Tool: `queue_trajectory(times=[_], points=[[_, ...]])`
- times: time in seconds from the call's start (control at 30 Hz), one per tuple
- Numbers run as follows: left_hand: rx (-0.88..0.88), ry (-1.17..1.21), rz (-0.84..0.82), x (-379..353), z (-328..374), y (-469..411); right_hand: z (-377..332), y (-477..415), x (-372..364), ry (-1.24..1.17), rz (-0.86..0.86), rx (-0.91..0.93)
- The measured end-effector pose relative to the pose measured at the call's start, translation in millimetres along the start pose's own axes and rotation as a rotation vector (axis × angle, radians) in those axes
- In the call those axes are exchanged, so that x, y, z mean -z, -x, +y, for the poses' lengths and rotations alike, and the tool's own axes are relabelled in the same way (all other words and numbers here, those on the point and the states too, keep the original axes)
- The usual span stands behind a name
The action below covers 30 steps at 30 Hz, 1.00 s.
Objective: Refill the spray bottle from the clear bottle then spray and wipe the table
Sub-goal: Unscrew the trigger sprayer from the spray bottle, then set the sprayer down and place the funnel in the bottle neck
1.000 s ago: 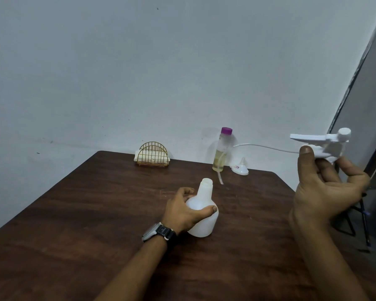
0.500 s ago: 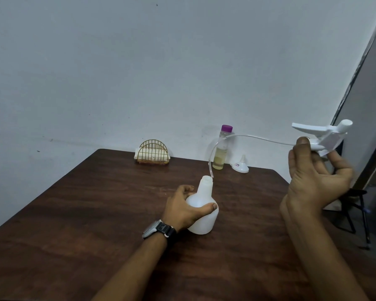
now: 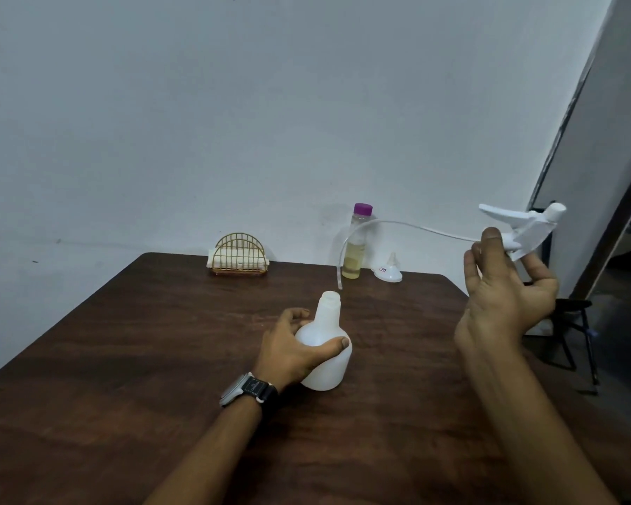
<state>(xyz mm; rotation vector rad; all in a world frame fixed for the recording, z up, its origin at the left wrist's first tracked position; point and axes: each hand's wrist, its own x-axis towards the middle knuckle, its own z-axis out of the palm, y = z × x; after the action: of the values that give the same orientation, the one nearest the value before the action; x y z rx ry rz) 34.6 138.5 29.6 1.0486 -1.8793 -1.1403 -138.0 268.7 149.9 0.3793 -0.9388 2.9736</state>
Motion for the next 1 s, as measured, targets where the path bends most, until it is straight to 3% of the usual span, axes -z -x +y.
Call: queue_trajectory(times=[0.2,0.43,0.7,1.0], points=[[-0.02,0.005,0.015,-1,-2,1,13,-76,19,0.052,0.054,-0.262],[-0.025,0.0,-0.017,-3,-6,-4,45,-134,46,0.512,-0.197,-0.653],[-0.012,0.062,-0.051,0,-5,-10,92,-133,54,1.24,-0.507,-0.722],[-0.041,0.125,-0.078,-2,-9,-12,117,-120,58,1.521,-0.741,-0.681]])
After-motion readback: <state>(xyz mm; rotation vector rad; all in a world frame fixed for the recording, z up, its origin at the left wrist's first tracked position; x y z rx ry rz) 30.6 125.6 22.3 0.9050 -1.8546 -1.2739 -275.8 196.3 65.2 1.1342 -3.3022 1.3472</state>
